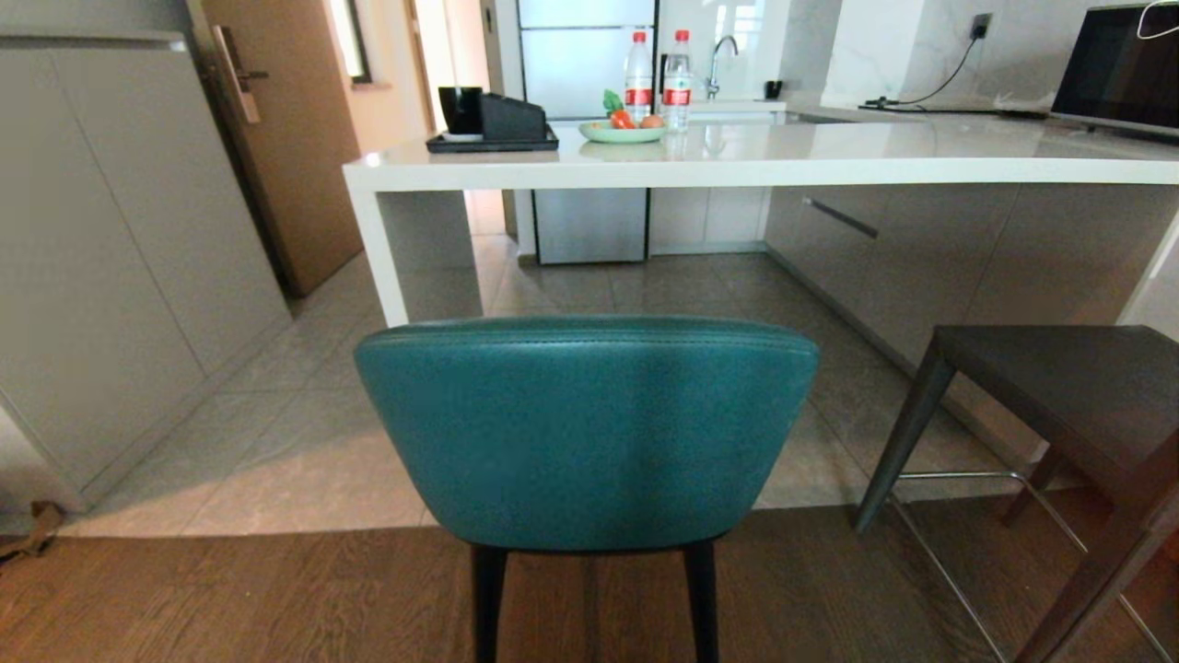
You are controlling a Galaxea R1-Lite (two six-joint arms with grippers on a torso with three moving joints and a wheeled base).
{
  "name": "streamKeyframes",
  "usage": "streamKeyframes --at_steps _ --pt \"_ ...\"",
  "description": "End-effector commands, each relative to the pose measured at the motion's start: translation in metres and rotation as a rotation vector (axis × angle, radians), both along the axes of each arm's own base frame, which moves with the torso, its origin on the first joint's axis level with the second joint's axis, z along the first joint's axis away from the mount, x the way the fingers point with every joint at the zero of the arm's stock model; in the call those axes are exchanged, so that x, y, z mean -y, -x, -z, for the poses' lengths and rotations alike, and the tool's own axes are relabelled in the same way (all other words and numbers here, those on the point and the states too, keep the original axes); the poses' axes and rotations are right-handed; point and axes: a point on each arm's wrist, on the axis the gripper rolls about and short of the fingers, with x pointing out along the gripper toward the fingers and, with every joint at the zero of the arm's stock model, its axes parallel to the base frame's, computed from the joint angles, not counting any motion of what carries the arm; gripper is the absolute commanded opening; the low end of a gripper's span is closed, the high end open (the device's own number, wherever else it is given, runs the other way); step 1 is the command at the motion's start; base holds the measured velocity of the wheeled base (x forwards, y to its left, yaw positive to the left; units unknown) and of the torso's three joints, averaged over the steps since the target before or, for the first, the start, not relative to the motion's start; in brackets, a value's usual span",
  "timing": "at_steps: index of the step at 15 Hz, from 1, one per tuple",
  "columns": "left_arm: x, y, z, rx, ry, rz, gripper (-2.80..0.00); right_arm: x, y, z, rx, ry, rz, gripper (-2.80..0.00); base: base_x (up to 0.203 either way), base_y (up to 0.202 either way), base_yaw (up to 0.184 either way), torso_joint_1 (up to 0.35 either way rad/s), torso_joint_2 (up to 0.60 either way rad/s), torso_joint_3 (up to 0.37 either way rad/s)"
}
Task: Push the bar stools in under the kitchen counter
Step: Push the blue chair back under the dining table
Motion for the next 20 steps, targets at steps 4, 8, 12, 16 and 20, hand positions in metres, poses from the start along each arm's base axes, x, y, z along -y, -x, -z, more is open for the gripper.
streamKeyframes --at_steps 4,8,12,16,20 --pt "0.000 0.000 0.001 0.000 -0.006 -0.001 -2.80 0.000 0.000 0.000 -0.003 0.001 0.001 -2.80 0.000 0.000 0.000 0.000 0.00 0.000" --pt "0.002 0.006 -0.015 0.031 0.000 0.097 -2.80 0.000 0.000 0.000 -0.001 0.003 0.001 -2.80 0.000 0.000 0.000 0.000 0.00 0.000" --pt "0.003 0.010 -0.040 0.052 0.006 0.144 -2.80 -0.001 0.007 -0.037 0.086 -0.001 -0.042 -2.80 0.000 0.000 0.000 0.000 0.00 0.000" --pt "0.003 -0.016 -0.083 -0.035 0.052 0.180 -2.80 -0.001 -0.015 -0.074 -0.001 -0.066 -0.087 -2.80 0.000 0.000 0.000 0.000 0.00 0.000" --pt "0.010 -0.095 -0.105 -0.144 0.093 0.239 -2.80 -0.004 -0.069 -0.115 -0.031 -0.090 -0.116 -2.80 0.000 0.000 0.000 0.000 0.00 0.000"
